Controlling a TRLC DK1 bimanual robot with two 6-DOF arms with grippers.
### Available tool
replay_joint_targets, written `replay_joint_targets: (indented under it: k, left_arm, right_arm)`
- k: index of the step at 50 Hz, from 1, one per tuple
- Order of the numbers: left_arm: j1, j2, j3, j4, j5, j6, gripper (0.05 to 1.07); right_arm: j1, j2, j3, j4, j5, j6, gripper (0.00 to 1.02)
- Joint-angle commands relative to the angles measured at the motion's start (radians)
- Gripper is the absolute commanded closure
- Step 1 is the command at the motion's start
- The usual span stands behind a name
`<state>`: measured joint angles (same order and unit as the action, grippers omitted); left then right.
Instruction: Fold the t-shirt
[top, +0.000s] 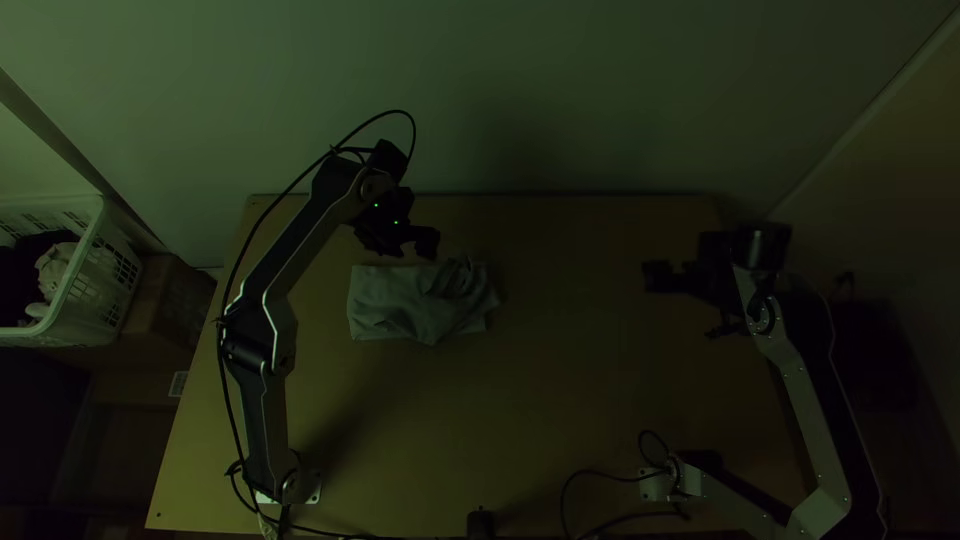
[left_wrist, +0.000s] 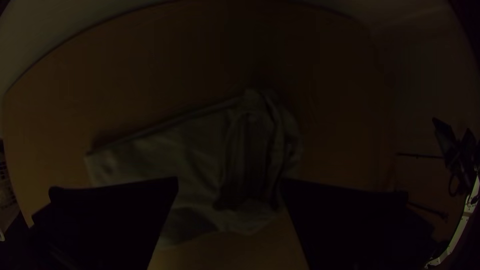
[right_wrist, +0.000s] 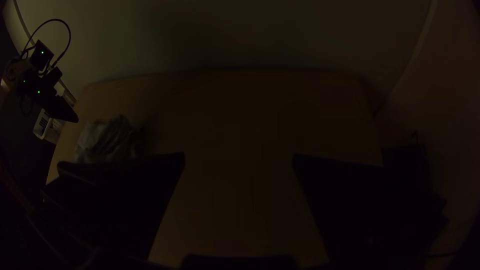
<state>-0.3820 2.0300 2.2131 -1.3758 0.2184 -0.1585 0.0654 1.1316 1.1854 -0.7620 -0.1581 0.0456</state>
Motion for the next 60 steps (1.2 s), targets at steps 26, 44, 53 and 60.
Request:
replay_joint_targets:
  k: [26, 44, 53, 60]
  left_arm:
    - [0.371, -0.539, -0.372, 0.336, -0.008, 0.116, 0.09]
    - [0.531, -0.876, -0.717, 0.630, -0.008, 0.157, 0.09]
    - [0.615, -1.050, -0.935, 0.811, -0.008, 0.157, 0.09]
    - [0.646, -1.165, -1.078, 0.886, -0.008, 0.143, 0.09]
  right_arm:
    - [-0.090, -0.082, 0.068, 0.383, 0.002, -0.003, 0.03]
    - [-0.157, -0.283, -0.052, 0.521, 0.014, 0.000, 0.03]
    - [-0.164, -0.438, -0.196, 0.615, 0.014, 0.005, 0.03]
    - [-0.159, -0.613, -0.362, 0.777, 0.014, 0.007, 0.03]
